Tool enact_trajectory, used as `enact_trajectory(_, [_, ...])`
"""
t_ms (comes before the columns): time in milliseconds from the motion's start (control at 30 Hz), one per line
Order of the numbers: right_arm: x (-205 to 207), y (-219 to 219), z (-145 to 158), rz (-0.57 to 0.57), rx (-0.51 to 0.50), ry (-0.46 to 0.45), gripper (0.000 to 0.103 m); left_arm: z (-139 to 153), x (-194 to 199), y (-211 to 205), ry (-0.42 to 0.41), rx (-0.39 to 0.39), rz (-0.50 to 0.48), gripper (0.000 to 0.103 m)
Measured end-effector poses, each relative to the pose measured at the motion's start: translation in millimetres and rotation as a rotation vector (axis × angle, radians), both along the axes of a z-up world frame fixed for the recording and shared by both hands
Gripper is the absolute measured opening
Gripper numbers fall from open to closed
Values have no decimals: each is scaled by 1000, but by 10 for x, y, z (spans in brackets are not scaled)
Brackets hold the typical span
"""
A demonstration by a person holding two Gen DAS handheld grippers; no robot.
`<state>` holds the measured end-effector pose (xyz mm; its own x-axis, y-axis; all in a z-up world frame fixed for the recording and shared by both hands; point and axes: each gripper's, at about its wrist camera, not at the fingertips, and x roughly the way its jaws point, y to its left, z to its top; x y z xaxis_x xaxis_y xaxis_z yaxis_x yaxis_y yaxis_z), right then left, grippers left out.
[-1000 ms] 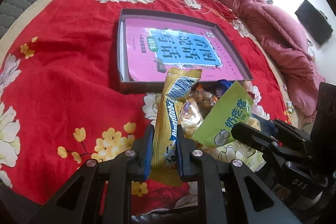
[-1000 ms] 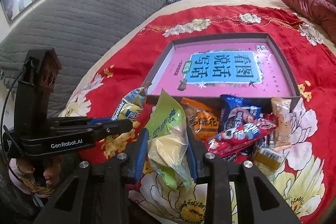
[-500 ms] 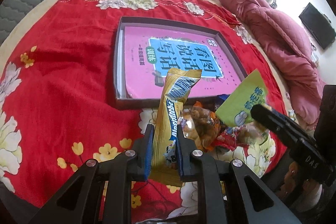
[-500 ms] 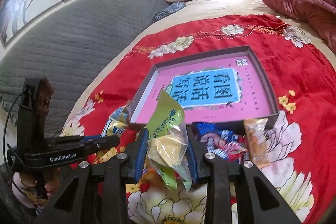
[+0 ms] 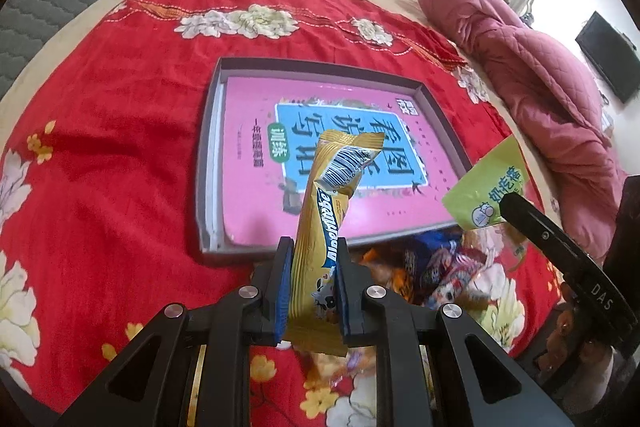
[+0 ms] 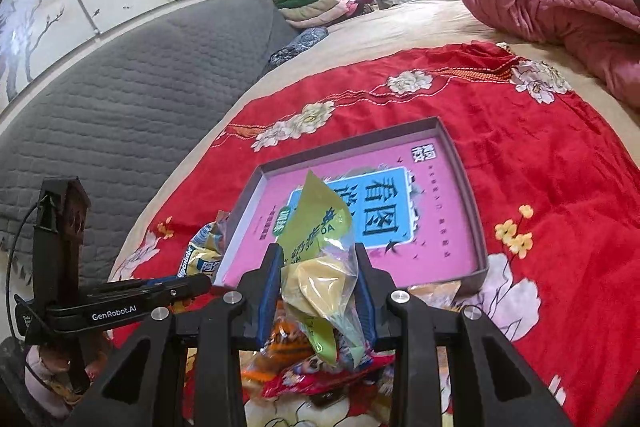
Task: Organize snacks
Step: 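Lift and carry both held snacks over the grey tray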
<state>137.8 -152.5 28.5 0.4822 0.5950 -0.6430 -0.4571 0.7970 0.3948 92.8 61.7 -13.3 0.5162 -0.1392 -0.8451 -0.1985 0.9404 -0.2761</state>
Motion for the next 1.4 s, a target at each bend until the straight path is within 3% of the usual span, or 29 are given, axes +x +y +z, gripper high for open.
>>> enact_trajectory(200, [230,-38,-41,-34,-30,-28,34,-35,178,-22,7,23,12,20])
enact_trajectory(500, [499,-104,-195,-68,-52,1,34,-207,358,27,46,33,37,20])
enact_trajectory(1400, [719,-56,-609,-81,-136,111,34,-435,564,27,95,97,68,20])
